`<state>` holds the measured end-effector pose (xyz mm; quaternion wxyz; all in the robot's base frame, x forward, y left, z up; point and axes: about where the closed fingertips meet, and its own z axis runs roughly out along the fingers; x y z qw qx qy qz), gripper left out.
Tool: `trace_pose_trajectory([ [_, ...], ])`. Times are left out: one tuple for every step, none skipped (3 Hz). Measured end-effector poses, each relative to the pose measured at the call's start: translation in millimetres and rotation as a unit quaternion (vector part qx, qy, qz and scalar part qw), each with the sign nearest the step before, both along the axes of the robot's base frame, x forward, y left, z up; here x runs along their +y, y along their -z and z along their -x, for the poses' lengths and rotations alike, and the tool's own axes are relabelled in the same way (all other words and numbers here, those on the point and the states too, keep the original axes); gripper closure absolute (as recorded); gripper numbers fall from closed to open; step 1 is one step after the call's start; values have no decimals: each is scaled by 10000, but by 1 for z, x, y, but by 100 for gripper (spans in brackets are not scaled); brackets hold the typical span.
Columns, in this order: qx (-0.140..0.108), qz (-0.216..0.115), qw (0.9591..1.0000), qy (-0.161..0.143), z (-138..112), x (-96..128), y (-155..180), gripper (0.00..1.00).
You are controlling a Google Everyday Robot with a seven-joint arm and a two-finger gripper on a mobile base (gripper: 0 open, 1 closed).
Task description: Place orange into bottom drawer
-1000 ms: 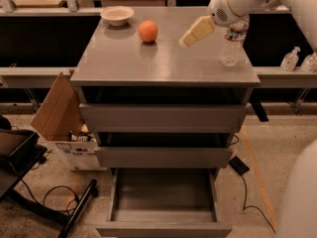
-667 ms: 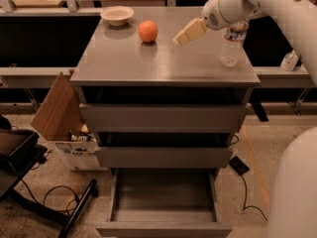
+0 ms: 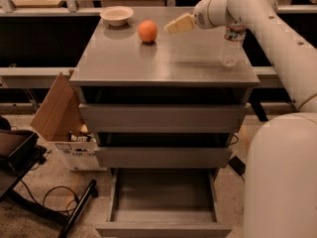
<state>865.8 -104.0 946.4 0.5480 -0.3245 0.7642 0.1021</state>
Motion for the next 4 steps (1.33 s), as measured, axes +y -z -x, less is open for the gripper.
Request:
trace_pose_trajectory([
  [-19,-26,10000,-37,-5,8,4,0],
  [-103,-236,9995,-154,-26,33,15,0],
  [-158,-485,9985,-209,-52,57,28,0],
  [-66,-760,9968,-222,-66,81,41,0],
])
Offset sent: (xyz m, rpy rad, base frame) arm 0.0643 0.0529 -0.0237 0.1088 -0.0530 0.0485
